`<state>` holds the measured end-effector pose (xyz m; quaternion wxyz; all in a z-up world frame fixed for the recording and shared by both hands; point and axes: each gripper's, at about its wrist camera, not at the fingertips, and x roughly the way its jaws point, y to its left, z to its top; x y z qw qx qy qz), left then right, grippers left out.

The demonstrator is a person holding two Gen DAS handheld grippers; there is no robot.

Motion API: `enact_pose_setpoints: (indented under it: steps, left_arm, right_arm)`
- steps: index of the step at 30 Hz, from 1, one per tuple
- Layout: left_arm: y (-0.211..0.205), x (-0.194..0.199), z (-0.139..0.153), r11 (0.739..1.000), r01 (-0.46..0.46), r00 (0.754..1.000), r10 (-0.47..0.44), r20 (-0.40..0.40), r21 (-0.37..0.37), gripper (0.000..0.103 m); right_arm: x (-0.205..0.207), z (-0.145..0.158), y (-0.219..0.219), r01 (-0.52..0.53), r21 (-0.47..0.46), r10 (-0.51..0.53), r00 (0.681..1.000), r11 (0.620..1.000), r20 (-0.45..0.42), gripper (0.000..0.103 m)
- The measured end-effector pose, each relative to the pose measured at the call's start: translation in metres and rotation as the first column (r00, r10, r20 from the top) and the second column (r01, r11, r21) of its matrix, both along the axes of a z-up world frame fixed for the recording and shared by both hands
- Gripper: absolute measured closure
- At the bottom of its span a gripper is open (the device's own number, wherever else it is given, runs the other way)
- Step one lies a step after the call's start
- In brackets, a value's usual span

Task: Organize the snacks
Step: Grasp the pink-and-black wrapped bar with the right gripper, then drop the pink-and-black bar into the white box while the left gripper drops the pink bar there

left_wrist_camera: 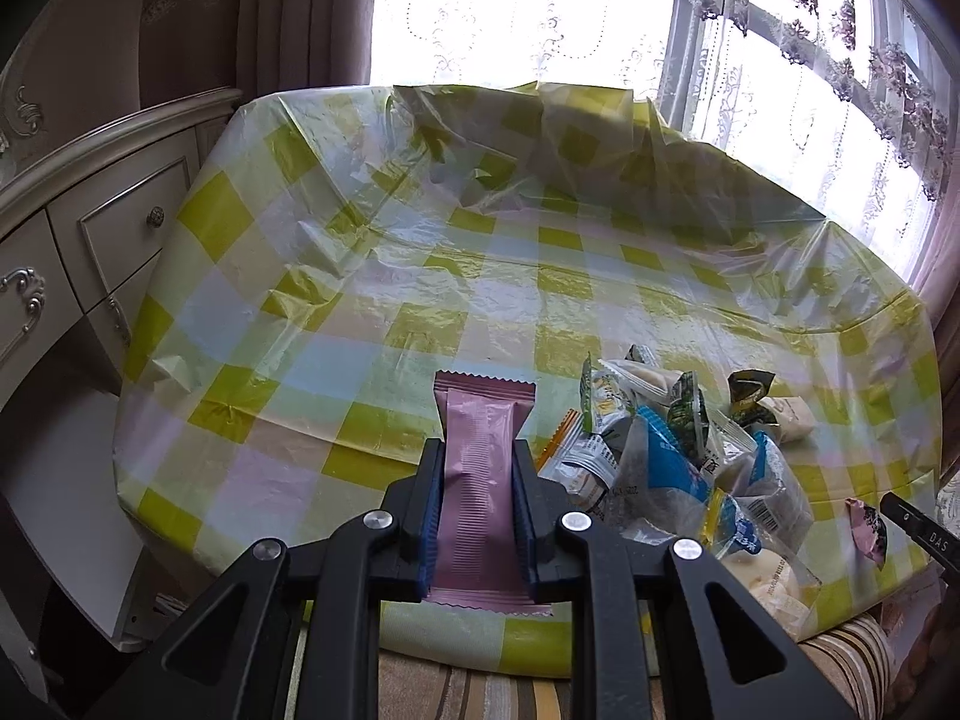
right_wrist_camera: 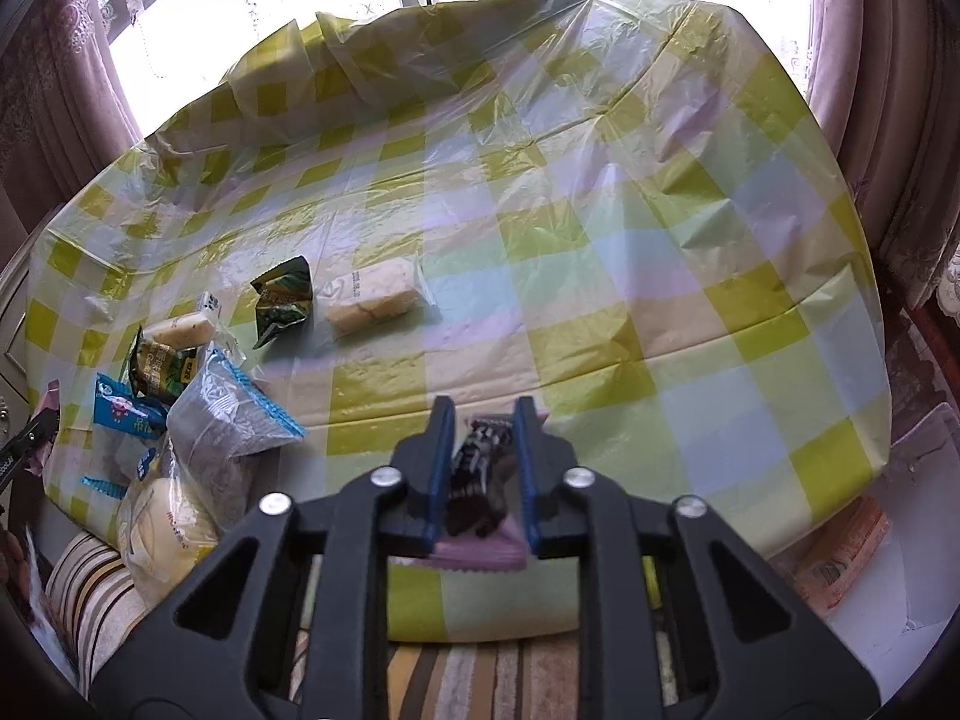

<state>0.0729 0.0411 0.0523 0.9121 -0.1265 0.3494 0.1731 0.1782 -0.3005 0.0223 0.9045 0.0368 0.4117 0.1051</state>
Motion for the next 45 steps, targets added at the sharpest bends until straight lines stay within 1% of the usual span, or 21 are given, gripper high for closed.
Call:
enact_pose_setpoints:
  steps: [9, 13, 14, 15, 16, 17, 18, 19, 22, 24, 26, 27, 28, 30, 31, 33, 36, 39, 43, 45]
  left_arm:
    - [-0.041, -0.008, 0.014, 0.997, 0.080, 0.997, -0.080, 0.007, 0.007, 0.081]
    - [-0.056, -0.007, 0.017, 0.993, 0.116, 0.993, -0.116, 0.009, 0.006, 0.081]
    - [-0.059, -0.007, 0.018, 0.992, 0.124, 0.992, -0.124, 0.010, 0.005, 0.081]
    - [-0.062, -0.007, 0.019, 0.991, 0.133, 0.991, -0.133, 0.012, 0.004, 0.081]
    - [-0.066, -0.008, 0.020, 0.990, 0.143, 0.990, -0.143, 0.014, 0.001, 0.081]
    - [-0.069, -0.008, 0.021, 0.988, 0.153, 0.988, -0.153, 0.016, -0.002, 0.081]
    - [-0.072, -0.008, 0.021, 0.987, 0.162, 0.987, -0.162, 0.018, -0.004, 0.081]
    - [-0.076, -0.008, 0.022, 0.985, 0.171, 0.985, -0.171, 0.019, -0.006, 0.081]
    - [-0.086, -0.005, 0.021, 0.980, 0.200, 0.980, -0.200, 0.015, -0.009, 0.081]
    - [-0.094, -0.005, 0.021, 0.976, 0.217, 0.976, -0.217, 0.014, -0.016, 0.081]
    - [-0.101, -0.004, 0.020, 0.971, 0.239, 0.971, -0.239, 0.011, -0.018, 0.081]
    - [-0.105, -0.004, 0.021, 0.968, 0.250, 0.968, -0.250, 0.011, -0.018, 0.081]
    - [-0.109, -0.004, 0.021, 0.965, 0.260, 0.965, -0.260, 0.011, -0.020, 0.081]
    - [-0.116, -0.003, 0.021, 0.960, 0.280, 0.960, -0.280, 0.008, -0.022, 0.081]
    - [-0.119, -0.002, 0.021, 0.956, 0.291, 0.957, -0.291, 0.007, -0.026, 0.081]
    - [-0.127, -0.001, 0.021, 0.949, 0.314, 0.949, -0.314, 0.006, -0.033, 0.081]
    - [-0.140, 0.003, 0.020, 0.935, 0.352, 0.936, -0.352, 0.002, -0.040, 0.081]
    - [-0.156, 0.008, 0.021, 0.918, 0.393, 0.919, -0.394, -0.004, -0.042, 0.081]
    - [-0.182, 0.016, 0.021, 0.886, 0.462, 0.886, -0.463, -0.017, -0.051, 0.081]
    - [-0.198, 0.021, 0.021, 0.862, 0.504, 0.862, -0.506, -0.024, -0.057, 0.081]
  right_arm:
    - [-0.012, -0.003, -0.013, -0.022, 0.059, 0.024, 0.999, 0.998, -0.032, 0.092]
    - [-0.017, -0.003, -0.020, -0.020, 0.070, 0.023, 0.999, 0.997, -0.047, 0.092]
    - [-0.016, -0.003, -0.022, -0.009, 0.066, 0.012, 0.999, 0.998, -0.047, 0.090]
    - [-0.016, -0.003, -0.023, 0.003, 0.058, 0.000, 0.999, 0.998, -0.050, 0.086]
    - [-0.015, -0.003, -0.024, 0.005, 0.053, -0.003, 0.999, 0.999, -0.054, 0.065]
    - [-0.014, -0.003, -0.023, 0.005, 0.053, -0.002, 0.999, 0.999, -0.053, 0.036]
    - [-0.013, -0.002, -0.023, 0.010, 0.045, -0.008, 0.999, 0.999, -0.047, 0.026]
    - [-0.012, -0.002, -0.021, 0.008, 0.035, -0.007, 0.999, 0.999, -0.047, 0.023]
    - [-0.004, -0.004, -0.015, -0.001, 0.027, 0.003, 0.998, 1.000, -0.063, 0.023]
    - [0.006, -0.012, -0.014, 0.001, 0.032, 0.003, 0.994, 0.999, -0.106, 0.026]
    - [0.014, -0.023, -0.012, -0.008, 0.042, 0.015, 0.987, 0.999, -0.162, 0.044]
    - [0.017, -0.028, -0.012, -0.009, 0.048, 0.018, 0.982, 0.999, -0.187, 0.048]
    - [0.018, -0.030, -0.012, -0.008, 0.046, 0.016, 0.983, 0.999, -0.183, 0.052]
    - [0.017, -0.031, -0.013, -0.016, 0.052, 0.026, 0.981, 0.999, -0.190, 0.067]
    - [0.016, -0.032, -0.013, -0.019, 0.059, 0.031, 0.980, 0.998, -0.195, 0.081]
    - [0.011, -0.030, -0.018, -0.023, 0.081, 0.038, 0.982, 0.996, -0.185, 0.081]
    - [0.002, -0.024, -0.026, -0.023, 0.091, 0.038, 0.986, 0.996, -0.163, 0.082]
    - [-0.006, -0.019, -0.035, -0.014, 0.109, 0.030, 0.988, 0.994, -0.151, 0.082]
    - [-0.020, -0.013, -0.059, 0.010, 0.148, 0.011, 0.990, 0.989, -0.143, 0.082]
    - [-0.027, -0.012, -0.073, 0.024, 0.160, -0.001, 0.990, 0.987, -0.143, 0.082]
